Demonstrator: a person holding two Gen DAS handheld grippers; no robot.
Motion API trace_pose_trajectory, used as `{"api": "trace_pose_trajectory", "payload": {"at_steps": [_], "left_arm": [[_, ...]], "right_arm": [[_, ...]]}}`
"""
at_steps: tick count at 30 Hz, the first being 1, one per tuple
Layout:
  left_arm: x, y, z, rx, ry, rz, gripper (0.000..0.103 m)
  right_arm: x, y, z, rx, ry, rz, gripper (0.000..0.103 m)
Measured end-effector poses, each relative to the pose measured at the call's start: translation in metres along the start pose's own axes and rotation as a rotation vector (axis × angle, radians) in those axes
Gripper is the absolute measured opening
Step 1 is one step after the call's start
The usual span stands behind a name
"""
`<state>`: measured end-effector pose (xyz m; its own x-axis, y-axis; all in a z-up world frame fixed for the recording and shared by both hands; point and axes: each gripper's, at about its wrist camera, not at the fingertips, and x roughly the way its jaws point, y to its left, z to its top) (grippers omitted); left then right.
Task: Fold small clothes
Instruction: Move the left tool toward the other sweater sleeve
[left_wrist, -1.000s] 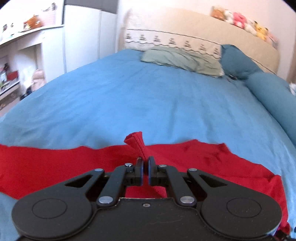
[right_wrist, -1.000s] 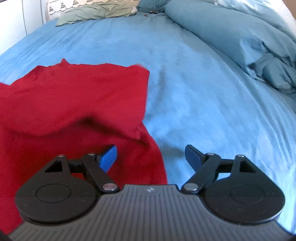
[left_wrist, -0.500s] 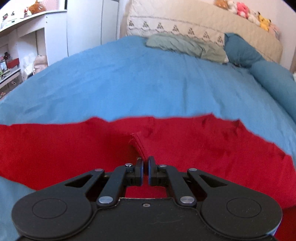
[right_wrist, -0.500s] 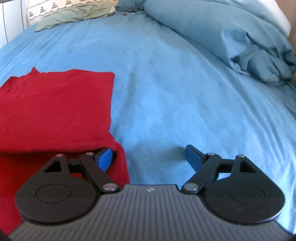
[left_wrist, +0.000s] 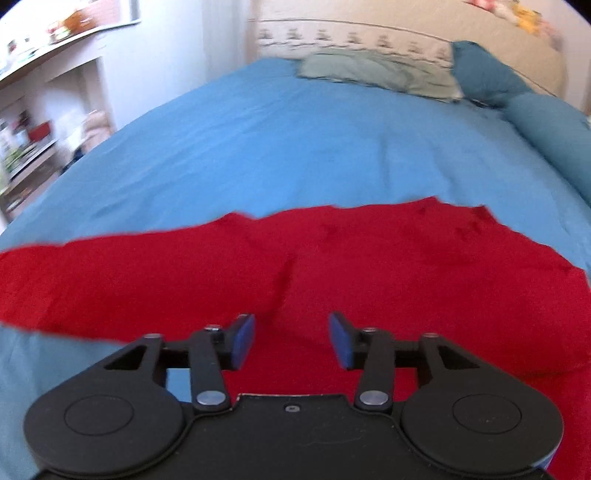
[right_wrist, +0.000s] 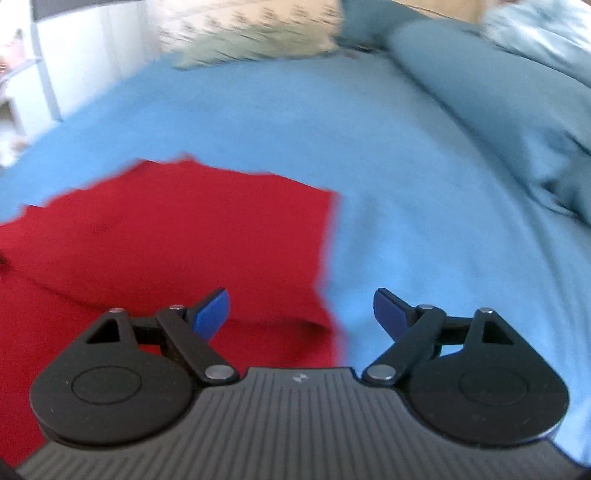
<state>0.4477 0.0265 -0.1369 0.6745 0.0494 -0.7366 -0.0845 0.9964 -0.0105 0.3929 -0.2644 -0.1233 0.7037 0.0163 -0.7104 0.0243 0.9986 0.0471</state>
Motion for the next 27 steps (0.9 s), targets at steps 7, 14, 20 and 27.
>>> {"api": "trace_pose_trajectory", "payload": {"at_steps": [7, 14, 20, 27], "left_arm": [[0.045, -0.032, 0.017, 0.041, 0.021, -0.086, 0.054], [0.073, -0.028, 0.011, 0.059, 0.072, -0.096, 0.055], [0.077, -0.032, 0.013, 0.054, 0.077, -0.080, 0.056], [0.079, -0.029, 0.014, 0.058, 0.084, -0.094, 0.056]], "right_arm": [[0.056, 0.005, -0.018, 0.106, 0.063, -0.012, 0.101], [0.036, 0.004, 0.002, 0.108, 0.005, 0.031, 0.102], [0.094, 0.008, 0.050, 0.078, -0.022, 0.038, 0.102], [0.137, -0.034, 0.051, 0.113, -0.006, -0.035, 0.103]]}}
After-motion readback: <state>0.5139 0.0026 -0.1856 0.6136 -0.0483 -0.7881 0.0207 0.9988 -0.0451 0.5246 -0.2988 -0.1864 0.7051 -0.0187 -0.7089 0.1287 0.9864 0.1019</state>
